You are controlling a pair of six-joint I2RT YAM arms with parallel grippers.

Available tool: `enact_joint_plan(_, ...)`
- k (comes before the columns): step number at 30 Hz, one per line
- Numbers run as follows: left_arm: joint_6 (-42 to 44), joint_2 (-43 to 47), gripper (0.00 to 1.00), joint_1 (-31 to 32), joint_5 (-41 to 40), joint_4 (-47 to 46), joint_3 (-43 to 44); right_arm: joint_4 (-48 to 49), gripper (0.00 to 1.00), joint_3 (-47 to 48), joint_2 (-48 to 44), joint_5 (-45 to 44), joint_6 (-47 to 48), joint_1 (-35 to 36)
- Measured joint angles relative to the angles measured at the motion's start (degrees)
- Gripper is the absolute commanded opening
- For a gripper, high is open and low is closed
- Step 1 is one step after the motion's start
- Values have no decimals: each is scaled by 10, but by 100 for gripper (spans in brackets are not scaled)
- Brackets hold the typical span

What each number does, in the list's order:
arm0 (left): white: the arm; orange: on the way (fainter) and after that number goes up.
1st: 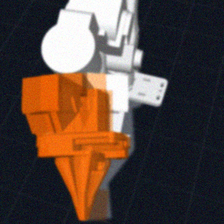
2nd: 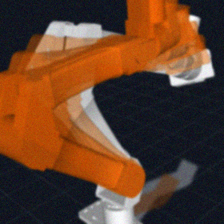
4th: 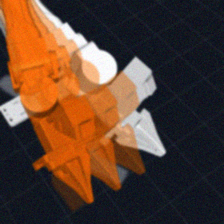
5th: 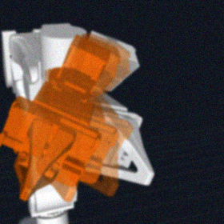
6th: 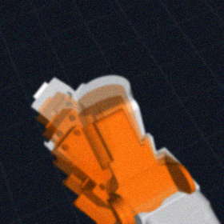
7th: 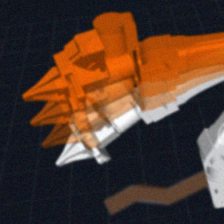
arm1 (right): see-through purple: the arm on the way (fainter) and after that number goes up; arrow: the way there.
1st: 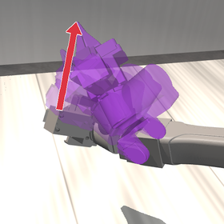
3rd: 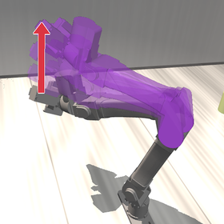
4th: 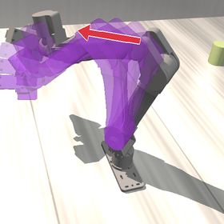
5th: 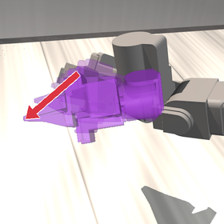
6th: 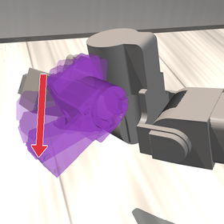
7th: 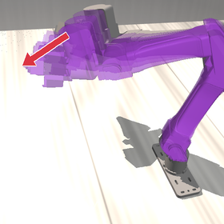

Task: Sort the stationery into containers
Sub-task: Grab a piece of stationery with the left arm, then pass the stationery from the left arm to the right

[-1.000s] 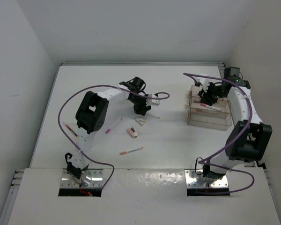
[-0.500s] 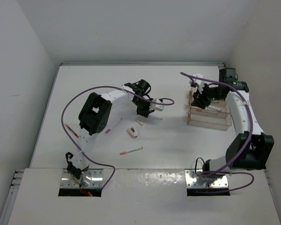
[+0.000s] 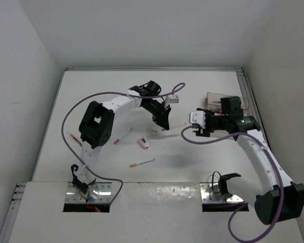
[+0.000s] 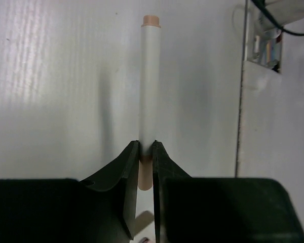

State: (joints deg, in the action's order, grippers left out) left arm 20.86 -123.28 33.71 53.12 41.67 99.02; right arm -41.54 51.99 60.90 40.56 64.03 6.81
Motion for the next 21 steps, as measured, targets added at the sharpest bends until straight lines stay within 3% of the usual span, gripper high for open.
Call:
enact_joint_plan(12, -114, 30, 0, 36, 23, -33, -35, 26, 62, -12, 35, -110, 66, 182)
enact_joint_plan(21, -146, 32, 0, 39, 60, -50, -48, 39, 55, -14, 108, -175, 85, 228)
